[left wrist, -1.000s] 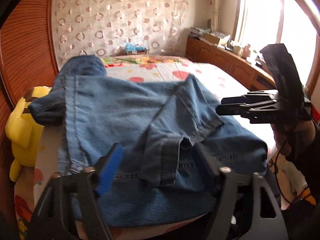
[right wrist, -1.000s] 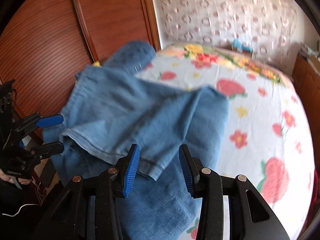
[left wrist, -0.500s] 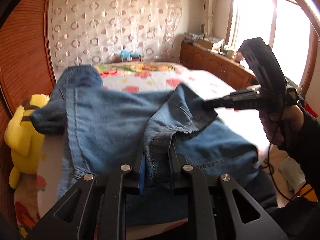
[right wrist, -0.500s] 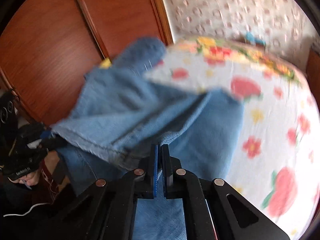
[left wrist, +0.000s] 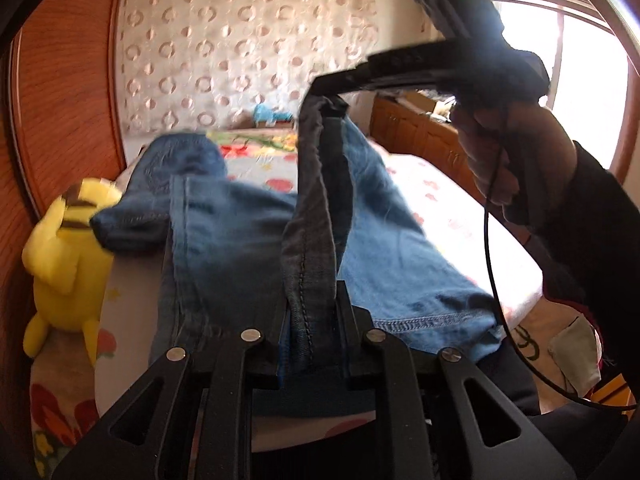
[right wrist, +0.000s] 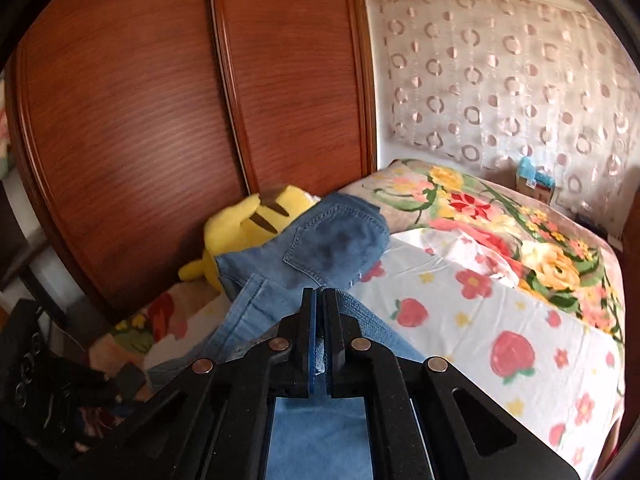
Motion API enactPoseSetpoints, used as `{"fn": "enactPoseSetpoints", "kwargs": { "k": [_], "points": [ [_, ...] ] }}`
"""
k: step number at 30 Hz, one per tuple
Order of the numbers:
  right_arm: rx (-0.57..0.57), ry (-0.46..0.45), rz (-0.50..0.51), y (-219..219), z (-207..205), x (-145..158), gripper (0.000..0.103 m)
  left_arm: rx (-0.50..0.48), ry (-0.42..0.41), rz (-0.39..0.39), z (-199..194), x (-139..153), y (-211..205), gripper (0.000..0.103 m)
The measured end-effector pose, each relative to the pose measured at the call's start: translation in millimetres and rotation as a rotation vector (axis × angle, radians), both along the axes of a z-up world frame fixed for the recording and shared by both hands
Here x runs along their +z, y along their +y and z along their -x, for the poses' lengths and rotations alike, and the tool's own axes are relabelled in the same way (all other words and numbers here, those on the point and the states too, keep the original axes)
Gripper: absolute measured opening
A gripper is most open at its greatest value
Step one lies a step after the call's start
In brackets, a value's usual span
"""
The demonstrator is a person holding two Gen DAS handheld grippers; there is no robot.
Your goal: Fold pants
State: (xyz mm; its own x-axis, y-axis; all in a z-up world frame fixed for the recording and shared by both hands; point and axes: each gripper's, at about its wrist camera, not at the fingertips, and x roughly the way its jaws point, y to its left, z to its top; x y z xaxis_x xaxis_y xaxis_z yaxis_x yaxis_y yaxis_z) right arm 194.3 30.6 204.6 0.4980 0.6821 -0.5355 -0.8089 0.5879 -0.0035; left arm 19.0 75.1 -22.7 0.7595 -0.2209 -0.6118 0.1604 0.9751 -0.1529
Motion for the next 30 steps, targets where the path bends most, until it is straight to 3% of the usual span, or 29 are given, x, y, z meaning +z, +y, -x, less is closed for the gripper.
{"fn": "enactPoseSetpoints", "kwargs": {
  "k": [4, 9, 12, 15, 17, 20, 21, 22, 28, 30],
  "points": [
    [0.004, 0.028, 0.047, 45.6, -18.3, -23.3, 0.002, 0.016, 0.032, 0.000, -2.6, -13.2, 7.3, 0.019],
    [0.017, 0.054, 0.072, 54.1, -34.7, -46.0, 0.002, 0.041, 0.056, 0.012, -0.4, -22.9, 16.3, 0.023],
    [0.014, 0.069, 0.080, 47.8, -40.0, -53.8, 0.002, 0.057, 0.060, 0.018, 2.9, -25.7, 22.5, 0.032],
    [0.013, 0.075, 0.078, 53.0, -44.0, -58.6, 0.003, 0.072, 0.054, 0.022, 3.2, -24.9, 26.3, 0.051],
    [0.006, 0.076, 0.073, 56.5, -48.7, -64.1, 0.003, 0.077, 0.051, 0.024, 3.5, -24.5, 27.9, 0.052],
    [-0.008, 0.089, 0.052, 44.8, -50.2, -63.0, 0.025, 0.088, 0.053, 0.013, -0.6, -24.5, 29.7, 0.054],
    [-0.023, 0.074, 0.048, 38.9, -49.4, -63.0, 0.043, 0.088, 0.051, 0.011, -1.2, -24.1, 30.4, 0.054],
    [-0.042, 0.058, 0.047, 31.0, -48.4, -61.8, 0.055, 0.089, 0.051, 0.009, -3.2, -24.5, 31.4, 0.054],
    [-0.146, 0.017, 0.056, -53.0, -30.3, -62.9, 0.055, 0.085, 0.061, -0.002, -9.7, -27.8, 29.8, 0.055],
    [-0.182, 0.018, 0.063, -82.2, -24.3, -73.6, 0.055, 0.085, 0.066, -0.006, -12.2, -28.8, 28.9, 0.066]
  ]
}}
